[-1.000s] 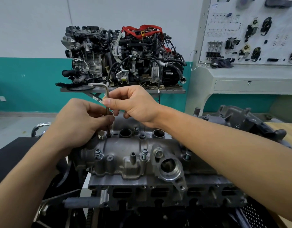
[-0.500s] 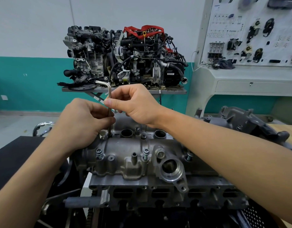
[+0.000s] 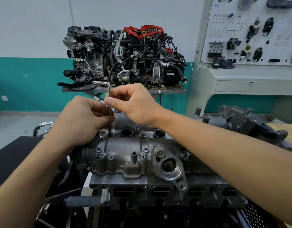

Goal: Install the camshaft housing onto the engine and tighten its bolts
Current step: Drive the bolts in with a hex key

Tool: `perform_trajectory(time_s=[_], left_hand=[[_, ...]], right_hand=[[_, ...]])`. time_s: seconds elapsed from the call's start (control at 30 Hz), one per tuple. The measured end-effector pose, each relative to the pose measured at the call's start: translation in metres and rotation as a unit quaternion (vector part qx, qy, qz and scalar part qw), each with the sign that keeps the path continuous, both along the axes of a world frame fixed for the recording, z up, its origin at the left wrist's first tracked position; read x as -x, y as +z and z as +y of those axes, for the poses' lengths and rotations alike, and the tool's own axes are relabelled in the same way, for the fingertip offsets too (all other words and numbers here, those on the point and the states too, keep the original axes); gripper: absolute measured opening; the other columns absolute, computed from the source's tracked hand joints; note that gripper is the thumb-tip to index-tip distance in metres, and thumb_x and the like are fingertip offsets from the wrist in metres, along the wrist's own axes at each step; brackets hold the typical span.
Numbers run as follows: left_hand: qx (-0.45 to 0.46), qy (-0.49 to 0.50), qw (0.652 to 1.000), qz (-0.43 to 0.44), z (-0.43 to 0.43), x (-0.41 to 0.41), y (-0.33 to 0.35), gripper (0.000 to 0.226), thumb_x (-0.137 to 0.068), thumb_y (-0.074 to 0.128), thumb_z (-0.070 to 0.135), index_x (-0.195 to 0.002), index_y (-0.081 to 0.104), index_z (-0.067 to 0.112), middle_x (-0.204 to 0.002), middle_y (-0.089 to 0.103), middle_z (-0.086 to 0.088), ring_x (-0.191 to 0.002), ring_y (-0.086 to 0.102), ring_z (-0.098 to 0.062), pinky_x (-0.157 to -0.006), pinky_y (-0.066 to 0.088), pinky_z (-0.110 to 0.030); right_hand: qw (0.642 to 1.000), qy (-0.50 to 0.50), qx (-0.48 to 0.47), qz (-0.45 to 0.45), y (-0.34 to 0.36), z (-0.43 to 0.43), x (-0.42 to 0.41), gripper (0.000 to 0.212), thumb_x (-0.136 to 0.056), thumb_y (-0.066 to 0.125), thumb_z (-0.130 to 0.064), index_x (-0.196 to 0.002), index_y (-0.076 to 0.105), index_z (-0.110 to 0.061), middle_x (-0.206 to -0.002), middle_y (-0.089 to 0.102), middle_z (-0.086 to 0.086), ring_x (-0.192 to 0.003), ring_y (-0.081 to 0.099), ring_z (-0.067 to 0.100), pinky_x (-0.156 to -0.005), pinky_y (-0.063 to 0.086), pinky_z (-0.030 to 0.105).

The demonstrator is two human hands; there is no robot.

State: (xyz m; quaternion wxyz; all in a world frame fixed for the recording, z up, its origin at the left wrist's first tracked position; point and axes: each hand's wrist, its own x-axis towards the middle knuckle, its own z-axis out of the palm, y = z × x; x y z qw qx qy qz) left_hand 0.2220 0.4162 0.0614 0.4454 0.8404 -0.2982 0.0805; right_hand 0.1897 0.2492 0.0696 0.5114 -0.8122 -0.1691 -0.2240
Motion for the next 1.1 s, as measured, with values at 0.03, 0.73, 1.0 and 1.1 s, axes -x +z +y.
perform_trajectory(time_s=[0.03, 0.73, 1.0, 1.1], left_hand=[[0.003, 0.003, 1.0, -0.001, 0.0, 0.0, -0.001, 0.014, -0.079, 0.083, 0.016, -0.073, 0.077, 0.027, -0.063, 0.074, 0.01, -0.055, 0.068, -0.005, -0.062, 0.05, -0.026], [0.007, 0.03, 0.999, -0.006, 0.002, 0.004, -0.003, 0.017, -0.076, 0.085, 0.019, -0.067, 0.073, 0.025, -0.061, 0.073, 0.007, -0.059, 0.07, -0.018, -0.058, 0.049, -0.026], [-0.002, -0.039, 0.998, 0.052, 0.006, 0.005, -0.004, 0.016, -0.082, 0.079, 0.01, -0.088, 0.079, 0.025, -0.078, 0.078, 0.01, -0.083, 0.075, -0.009, -0.091, 0.056, -0.036], [-0.002, -0.025, 0.998, 0.052, 0.004, 0.006, -0.005, 0.006, -0.082, 0.081, 0.019, -0.084, 0.08, 0.025, -0.074, 0.078, 0.007, -0.077, 0.073, -0.014, -0.081, 0.057, -0.033]], right_hand=[[1.0, 0.004, 0.001, -0.004, 0.0, 0.0, 0.0, 0.009, -0.093, 0.067, -0.004, -0.088, 0.073, -0.007, -0.071, 0.067, -0.006, -0.063, 0.057, 0.003, -0.064, 0.05, 0.02], [0.998, 0.027, 0.008, 0.054, 0.005, 0.004, 0.012, 0.019, -0.098, 0.058, -0.002, -0.112, 0.069, 0.006, -0.06, 0.061, -0.016, -0.054, 0.052, -0.002, -0.049, 0.04, 0.008], [0.998, 0.03, -0.005, 0.054, 0.005, 0.004, 0.011, 0.012, -0.093, 0.066, -0.001, -0.101, 0.071, 0.006, -0.059, 0.062, -0.016, -0.054, 0.054, -0.005, -0.052, 0.041, 0.008], [0.998, 0.017, -0.037, 0.052, 0.003, 0.005, 0.009, 0.011, -0.087, 0.074, -0.001, -0.082, 0.067, 0.006, -0.063, 0.058, -0.005, -0.054, 0.049, 0.002, -0.052, 0.04, 0.012]])
